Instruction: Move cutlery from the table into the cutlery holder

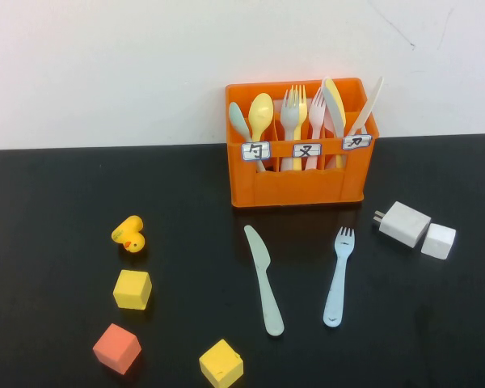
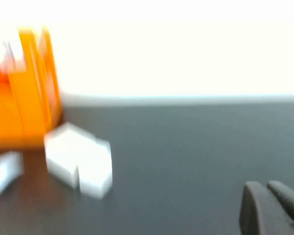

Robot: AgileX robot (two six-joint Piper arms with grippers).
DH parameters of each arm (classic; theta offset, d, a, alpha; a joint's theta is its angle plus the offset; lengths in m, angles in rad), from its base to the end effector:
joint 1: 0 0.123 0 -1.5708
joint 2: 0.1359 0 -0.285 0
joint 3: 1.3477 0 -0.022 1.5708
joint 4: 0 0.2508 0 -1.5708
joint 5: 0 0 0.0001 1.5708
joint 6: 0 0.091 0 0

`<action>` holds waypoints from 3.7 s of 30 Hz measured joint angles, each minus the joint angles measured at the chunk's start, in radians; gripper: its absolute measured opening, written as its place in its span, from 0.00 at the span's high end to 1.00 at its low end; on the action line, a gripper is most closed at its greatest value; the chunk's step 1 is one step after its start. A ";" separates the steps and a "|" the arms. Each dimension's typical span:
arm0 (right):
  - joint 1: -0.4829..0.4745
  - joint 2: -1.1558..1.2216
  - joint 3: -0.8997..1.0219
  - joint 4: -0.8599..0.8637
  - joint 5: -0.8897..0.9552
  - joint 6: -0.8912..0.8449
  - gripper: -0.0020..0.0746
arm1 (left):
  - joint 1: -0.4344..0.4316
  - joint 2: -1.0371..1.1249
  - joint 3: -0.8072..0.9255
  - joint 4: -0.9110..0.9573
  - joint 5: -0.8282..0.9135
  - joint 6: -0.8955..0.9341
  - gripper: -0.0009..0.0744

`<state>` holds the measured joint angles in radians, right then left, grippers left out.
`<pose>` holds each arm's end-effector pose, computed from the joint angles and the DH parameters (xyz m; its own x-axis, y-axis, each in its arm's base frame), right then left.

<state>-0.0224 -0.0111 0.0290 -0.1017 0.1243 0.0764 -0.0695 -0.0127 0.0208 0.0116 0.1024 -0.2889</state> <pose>0.0567 -0.0024 0.1927 -0.0552 -0.0233 -0.9982 0.0336 0.9991 -0.0252 0.0563 -0.0038 0.1976 -0.0410 -0.2716 -0.9615 0.0593 0.9600 -0.2737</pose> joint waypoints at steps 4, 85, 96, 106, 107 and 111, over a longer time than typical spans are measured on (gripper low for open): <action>0.000 0.000 0.000 -0.024 -0.260 -0.016 0.98 | 0.000 0.000 0.000 0.000 -0.275 0.000 0.99; 0.000 0.434 -0.342 0.161 0.325 -0.439 0.98 | -0.437 1.774 -1.199 -0.378 0.464 0.071 0.77; 0.000 0.435 -0.341 0.161 0.313 -0.441 0.98 | -0.500 1.888 -1.326 -0.266 0.526 -0.034 0.63; 0.000 0.435 -0.341 0.161 0.311 -0.441 0.98 | -0.527 2.004 -1.445 -0.035 0.588 -0.296 0.63; 0.000 0.435 -0.341 0.161 0.311 -0.441 0.98 | -0.527 2.009 -1.457 -0.035 0.594 -0.301 0.63; 0.000 0.435 -0.341 0.168 0.311 -0.441 0.98 | -0.527 2.023 -1.479 -0.046 0.605 -0.314 0.63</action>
<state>-0.0224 0.4237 -0.3117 0.0659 0.4356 -0.3650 -0.5966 2.0102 -1.4582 -0.0344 0.7073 -0.6025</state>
